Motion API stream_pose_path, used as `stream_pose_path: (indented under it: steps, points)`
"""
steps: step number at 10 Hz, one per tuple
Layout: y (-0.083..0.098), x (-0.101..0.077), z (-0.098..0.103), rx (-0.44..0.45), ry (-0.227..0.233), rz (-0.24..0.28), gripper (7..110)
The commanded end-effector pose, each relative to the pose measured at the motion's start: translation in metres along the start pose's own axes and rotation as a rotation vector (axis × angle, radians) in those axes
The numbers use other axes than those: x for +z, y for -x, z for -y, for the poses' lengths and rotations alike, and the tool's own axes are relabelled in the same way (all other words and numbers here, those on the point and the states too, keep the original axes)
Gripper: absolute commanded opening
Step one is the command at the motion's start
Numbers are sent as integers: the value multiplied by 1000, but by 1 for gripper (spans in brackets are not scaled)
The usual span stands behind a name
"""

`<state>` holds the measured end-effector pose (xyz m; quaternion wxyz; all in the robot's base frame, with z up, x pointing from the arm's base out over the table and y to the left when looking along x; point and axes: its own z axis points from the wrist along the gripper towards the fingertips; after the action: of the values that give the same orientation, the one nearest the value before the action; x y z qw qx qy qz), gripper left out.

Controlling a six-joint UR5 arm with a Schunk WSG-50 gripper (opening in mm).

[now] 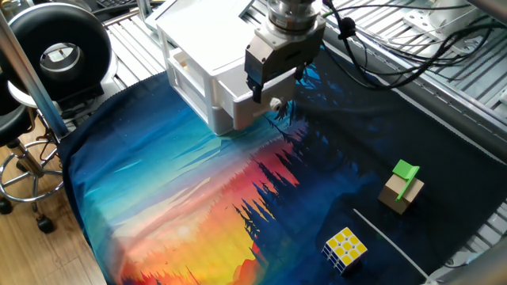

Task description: Use the gripper to push and close the drawer

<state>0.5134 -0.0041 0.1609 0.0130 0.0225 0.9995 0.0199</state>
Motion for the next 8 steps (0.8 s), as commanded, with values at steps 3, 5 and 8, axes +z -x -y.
stream_pose_path:
  steps: [3,5,8]
  points:
    - [16,6,-5,2,8,-4,109]
    - [21,8,-5,-4,6,-4,109]
    - [30,5,-8,-9,3,-13,109]
